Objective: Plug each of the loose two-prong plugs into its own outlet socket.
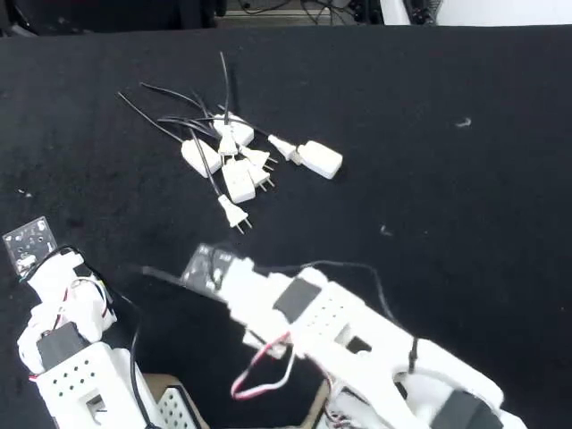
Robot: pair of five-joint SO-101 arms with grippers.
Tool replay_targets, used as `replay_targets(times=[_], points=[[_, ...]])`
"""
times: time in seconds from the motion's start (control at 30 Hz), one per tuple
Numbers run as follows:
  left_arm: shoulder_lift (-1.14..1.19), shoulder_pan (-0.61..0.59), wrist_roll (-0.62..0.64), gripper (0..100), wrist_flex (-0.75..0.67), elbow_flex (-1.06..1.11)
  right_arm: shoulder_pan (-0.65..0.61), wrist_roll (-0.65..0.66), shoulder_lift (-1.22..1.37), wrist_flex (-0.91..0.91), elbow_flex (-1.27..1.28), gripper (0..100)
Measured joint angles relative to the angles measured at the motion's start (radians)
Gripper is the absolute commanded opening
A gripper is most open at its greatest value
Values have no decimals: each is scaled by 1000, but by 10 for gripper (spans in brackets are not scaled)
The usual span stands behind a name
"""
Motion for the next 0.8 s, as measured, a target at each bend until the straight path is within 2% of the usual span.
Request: replay_targets(times=[0.37, 0.53, 0.63, 0.8], points=[[0, 0, 0, 106, 0, 0, 196, 0, 37, -169, -37, 261], [0, 0, 0, 106, 0, 0, 313, 0, 37, -187, -37, 261], [0, 0, 0, 106, 0, 0, 293, -2, 37, -101, -55, 261], [0, 0, 0, 106, 0, 0, 83, -28, -41, 94, -81, 261]])
